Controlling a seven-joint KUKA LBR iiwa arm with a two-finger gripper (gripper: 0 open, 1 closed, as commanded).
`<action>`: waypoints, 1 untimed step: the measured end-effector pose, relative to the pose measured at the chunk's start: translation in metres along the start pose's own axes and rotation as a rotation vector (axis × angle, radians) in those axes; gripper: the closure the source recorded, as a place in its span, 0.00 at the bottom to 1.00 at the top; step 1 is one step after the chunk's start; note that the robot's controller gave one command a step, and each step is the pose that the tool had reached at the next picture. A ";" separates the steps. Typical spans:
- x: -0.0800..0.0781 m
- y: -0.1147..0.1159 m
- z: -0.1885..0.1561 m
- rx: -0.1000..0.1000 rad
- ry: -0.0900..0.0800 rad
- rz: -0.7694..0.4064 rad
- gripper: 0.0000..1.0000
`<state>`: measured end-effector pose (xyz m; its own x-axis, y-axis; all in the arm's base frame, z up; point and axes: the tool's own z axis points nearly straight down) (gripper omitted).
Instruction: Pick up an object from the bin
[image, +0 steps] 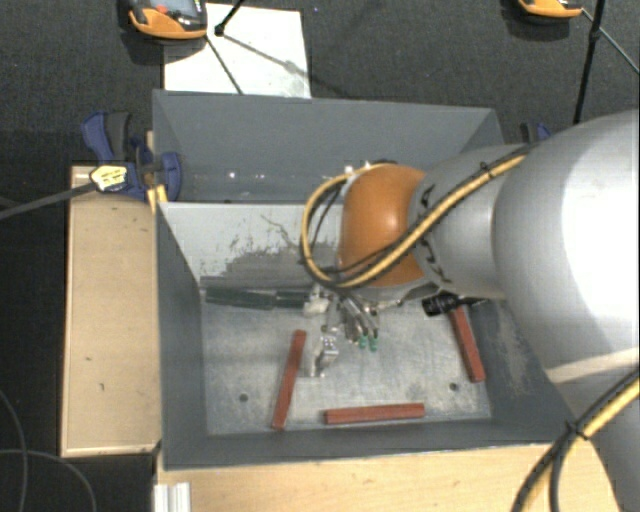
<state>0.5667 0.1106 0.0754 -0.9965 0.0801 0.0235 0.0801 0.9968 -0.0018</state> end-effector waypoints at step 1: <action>0.010 0.016 -0.004 0.003 -0.018 -0.113 0.00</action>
Offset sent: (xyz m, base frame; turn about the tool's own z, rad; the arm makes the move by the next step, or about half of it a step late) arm -0.0232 0.0423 -0.0054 -0.4599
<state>0.5584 0.1269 0.0796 -0.9994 -0.0331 0.0056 -0.0331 0.9994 -0.0034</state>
